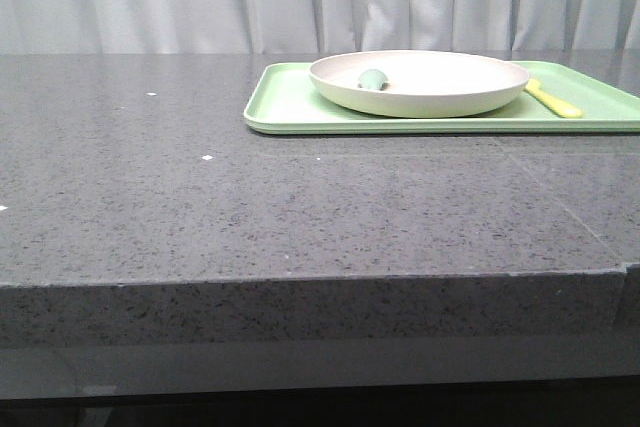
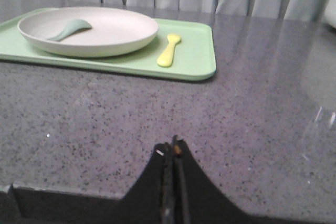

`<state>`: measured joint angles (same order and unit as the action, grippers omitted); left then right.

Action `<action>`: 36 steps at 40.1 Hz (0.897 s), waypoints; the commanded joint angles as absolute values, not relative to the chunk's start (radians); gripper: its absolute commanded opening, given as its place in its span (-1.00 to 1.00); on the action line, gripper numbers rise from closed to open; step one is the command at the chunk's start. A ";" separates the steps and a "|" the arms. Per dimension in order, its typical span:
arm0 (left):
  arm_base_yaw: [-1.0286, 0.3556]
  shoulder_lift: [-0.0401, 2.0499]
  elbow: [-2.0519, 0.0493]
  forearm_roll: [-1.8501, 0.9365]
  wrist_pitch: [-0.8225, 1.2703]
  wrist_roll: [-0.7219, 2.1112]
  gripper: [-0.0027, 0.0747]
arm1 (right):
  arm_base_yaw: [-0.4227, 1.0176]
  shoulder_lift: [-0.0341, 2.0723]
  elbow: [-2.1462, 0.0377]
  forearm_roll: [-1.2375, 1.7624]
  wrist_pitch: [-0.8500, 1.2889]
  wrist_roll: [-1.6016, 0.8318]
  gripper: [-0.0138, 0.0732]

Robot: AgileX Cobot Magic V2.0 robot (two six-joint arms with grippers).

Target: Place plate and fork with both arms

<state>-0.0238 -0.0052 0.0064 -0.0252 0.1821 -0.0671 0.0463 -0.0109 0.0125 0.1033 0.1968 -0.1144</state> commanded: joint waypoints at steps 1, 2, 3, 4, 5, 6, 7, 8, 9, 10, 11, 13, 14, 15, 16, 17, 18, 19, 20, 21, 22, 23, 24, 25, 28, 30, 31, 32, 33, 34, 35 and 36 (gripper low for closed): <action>-0.022 -0.026 0.008 -0.033 0.095 -0.068 -0.98 | 0.041 -0.028 0.028 0.094 0.068 -0.110 -0.96; -0.022 -0.026 0.008 -0.033 0.095 -0.068 -0.98 | 0.041 -0.028 0.024 0.094 0.097 -0.109 -0.96; -0.022 -0.026 0.008 -0.033 0.095 -0.068 -0.98 | 0.041 -0.028 0.023 0.094 0.099 -0.109 -0.96; -0.022 -0.026 0.008 -0.033 0.095 -0.068 -0.98 | 0.041 -0.028 0.024 0.094 0.099 -0.108 -0.96; -0.022 -0.026 0.008 -0.033 0.095 -0.068 -0.98 | 0.041 -0.028 0.024 0.094 0.102 -0.108 -0.96; -0.022 -0.026 0.008 -0.033 0.095 -0.068 -0.98 | 0.041 -0.028 0.024 0.094 0.103 -0.108 -0.96; -0.022 -0.026 0.008 -0.033 0.095 -0.068 -0.98 | 0.041 -0.028 0.024 0.094 0.106 -0.108 -0.96; -0.022 -0.026 0.008 -0.033 0.095 -0.068 -0.98 | 0.041 -0.028 0.024 0.094 0.107 -0.108 -0.96; -0.022 -0.026 0.008 -0.033 0.095 -0.068 -0.98 | 0.041 -0.028 0.024 0.094 0.107 -0.108 -0.96; -0.022 -0.026 0.008 -0.033 0.095 -0.068 -0.98 | 0.041 -0.028 0.024 0.094 0.107 -0.108 -0.96; -0.022 -0.026 0.008 -0.033 0.095 -0.068 -0.98 | 0.041 -0.028 0.024 0.094 0.107 -0.108 -0.96; -0.022 -0.026 0.008 -0.033 0.095 -0.068 -0.98 | 0.041 -0.028 0.024 0.094 0.109 -0.108 -0.96; -0.022 -0.026 0.008 -0.033 0.095 -0.068 -0.98 | 0.041 -0.028 0.024 0.094 0.109 -0.108 -0.96; -0.022 -0.026 0.008 -0.033 0.095 -0.068 -0.98 | 0.041 -0.028 0.024 0.094 0.109 -0.108 -0.96; -0.022 -0.026 0.008 -0.033 0.095 -0.068 -0.98 | 0.041 -0.028 0.024 0.094 0.109 -0.108 -0.96; -0.022 -0.026 0.008 -0.033 0.095 -0.068 -0.98 | 0.041 -0.028 0.024 0.094 0.109 -0.108 -0.96; -0.022 -0.026 0.008 -0.033 0.095 -0.068 -0.98 | 0.041 -0.028 0.024 0.094 0.109 -0.108 -0.96; -0.022 -0.026 0.008 -0.033 0.095 -0.068 -0.98 | 0.041 -0.028 0.024 0.094 0.109 -0.108 -0.96; -0.022 -0.026 0.008 -0.033 0.095 -0.068 -0.98 | 0.041 -0.028 0.024 0.094 0.109 -0.108 -0.96; -0.022 -0.026 0.008 -0.033 0.095 -0.068 -0.98 | 0.041 -0.028 0.024 0.094 0.109 -0.108 -0.96; -0.022 -0.026 0.008 -0.033 0.095 -0.068 -0.98 | 0.041 -0.028 0.024 0.094 0.109 -0.108 -0.96; -0.022 -0.026 0.008 -0.033 0.095 -0.068 -0.98 | 0.041 -0.028 0.024 0.094 0.109 -0.108 -0.96; -0.022 -0.026 0.008 -0.033 0.095 -0.068 -0.98 | 0.041 -0.028 0.024 0.094 0.109 -0.108 -0.96; -0.022 -0.026 0.008 -0.033 0.095 -0.068 -0.98 | 0.041 -0.028 0.024 0.094 0.109 -0.108 -0.96; -0.022 -0.026 0.008 -0.033 0.095 -0.068 -0.98 | 0.041 -0.028 0.023 0.094 0.109 -0.108 -0.96; -0.022 -0.026 0.008 -0.033 0.095 -0.068 -0.98 | 0.041 -0.028 0.023 0.094 0.109 -0.108 -0.96; -0.022 -0.026 0.008 -0.033 0.095 -0.068 -0.98 | 0.041 -0.028 0.023 0.094 0.109 -0.108 -0.96; -0.022 -0.026 0.008 -0.033 0.095 -0.068 -0.98 | 0.041 -0.028 0.023 0.094 0.109 -0.108 -0.96; -0.022 -0.026 0.008 -0.033 0.095 -0.068 -0.98 | 0.041 -0.028 0.023 0.094 0.109 -0.108 -0.96; -0.022 -0.026 0.008 -0.033 0.095 -0.068 -0.98 | 0.041 -0.028 0.023 0.094 0.109 -0.108 -0.96; -0.022 -0.026 0.008 -0.033 0.095 -0.068 -0.98 | 0.041 -0.028 0.023 0.094 0.109 -0.108 -0.96; -0.022 -0.026 0.008 -0.033 0.095 -0.068 -0.98 | 0.041 -0.028 0.023 0.094 0.109 -0.108 -0.96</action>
